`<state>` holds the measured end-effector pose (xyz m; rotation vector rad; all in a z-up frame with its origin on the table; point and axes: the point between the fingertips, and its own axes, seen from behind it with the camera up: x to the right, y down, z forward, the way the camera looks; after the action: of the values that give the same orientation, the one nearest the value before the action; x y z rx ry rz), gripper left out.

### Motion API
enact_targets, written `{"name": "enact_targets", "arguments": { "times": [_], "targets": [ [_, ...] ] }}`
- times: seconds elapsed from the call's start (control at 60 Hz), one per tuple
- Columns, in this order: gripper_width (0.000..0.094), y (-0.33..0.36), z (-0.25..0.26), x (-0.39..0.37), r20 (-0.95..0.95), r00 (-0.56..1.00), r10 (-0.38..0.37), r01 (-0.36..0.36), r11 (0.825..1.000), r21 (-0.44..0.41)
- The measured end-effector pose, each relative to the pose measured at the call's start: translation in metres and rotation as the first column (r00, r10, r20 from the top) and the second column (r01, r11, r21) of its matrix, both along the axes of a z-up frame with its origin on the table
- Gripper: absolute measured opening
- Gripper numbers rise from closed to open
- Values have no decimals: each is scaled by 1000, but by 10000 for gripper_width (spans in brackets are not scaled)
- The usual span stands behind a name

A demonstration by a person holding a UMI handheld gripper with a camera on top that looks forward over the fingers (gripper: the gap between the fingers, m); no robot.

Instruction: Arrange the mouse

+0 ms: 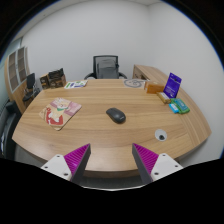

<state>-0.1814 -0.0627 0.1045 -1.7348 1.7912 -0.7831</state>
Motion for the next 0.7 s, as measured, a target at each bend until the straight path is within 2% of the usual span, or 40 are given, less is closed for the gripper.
{"name": "enact_targets", "arguments": {
  "times": [0.333, 0.7],
  "targets": [
    [866, -32, -46, 75, 22, 999, 41, -41, 999, -4],
    [867, -52, -104, 170, 15, 999, 31, -31, 999, -28]
  ]
}}
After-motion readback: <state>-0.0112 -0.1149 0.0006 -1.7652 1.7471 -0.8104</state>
